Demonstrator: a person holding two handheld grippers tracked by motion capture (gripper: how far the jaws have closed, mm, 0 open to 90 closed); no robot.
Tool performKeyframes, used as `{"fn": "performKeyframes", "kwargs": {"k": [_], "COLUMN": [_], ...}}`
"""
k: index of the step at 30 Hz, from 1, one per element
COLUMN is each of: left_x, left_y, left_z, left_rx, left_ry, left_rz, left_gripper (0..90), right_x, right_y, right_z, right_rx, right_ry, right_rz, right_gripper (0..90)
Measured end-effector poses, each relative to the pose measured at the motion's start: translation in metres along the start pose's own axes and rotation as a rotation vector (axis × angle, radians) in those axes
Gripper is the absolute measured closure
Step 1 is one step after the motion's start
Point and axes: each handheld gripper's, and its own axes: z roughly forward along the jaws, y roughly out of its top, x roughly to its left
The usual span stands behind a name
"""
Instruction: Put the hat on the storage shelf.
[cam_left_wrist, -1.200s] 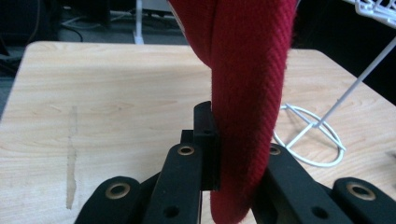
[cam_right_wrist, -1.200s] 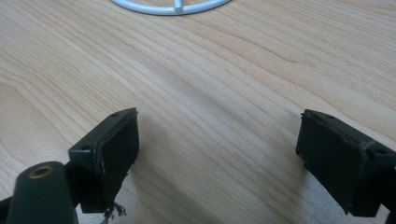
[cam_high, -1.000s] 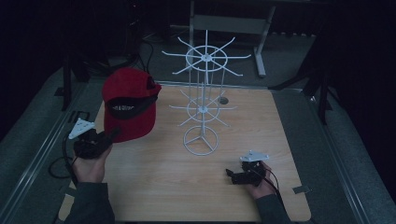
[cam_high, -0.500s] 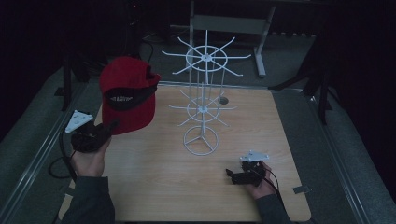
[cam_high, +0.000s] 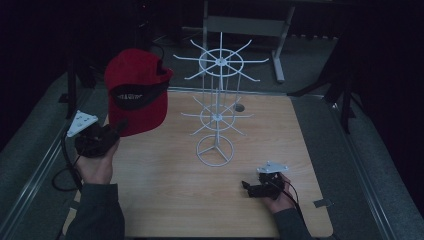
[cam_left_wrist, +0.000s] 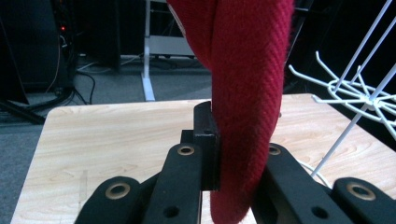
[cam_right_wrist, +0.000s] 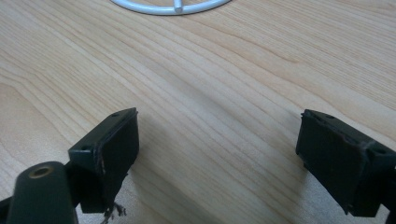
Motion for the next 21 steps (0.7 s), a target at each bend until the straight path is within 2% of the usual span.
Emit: {"fn": "performKeyframes", "kwargs": {"k": [21], "left_x": [-0.008], "left_y": [0.018], "left_z": [-0.007], "left_rx": [-0.053], "left_ry": [-0.004], "left_rz": [0.013], "left_gripper": [86.1], "right_x": [0.000], "right_y": [0.000], "right_z": [0.000], "right_rx": [-0.001], "right_ry": [-0.001], "right_rz": [-0.002], "right_gripper": [13.1]}}
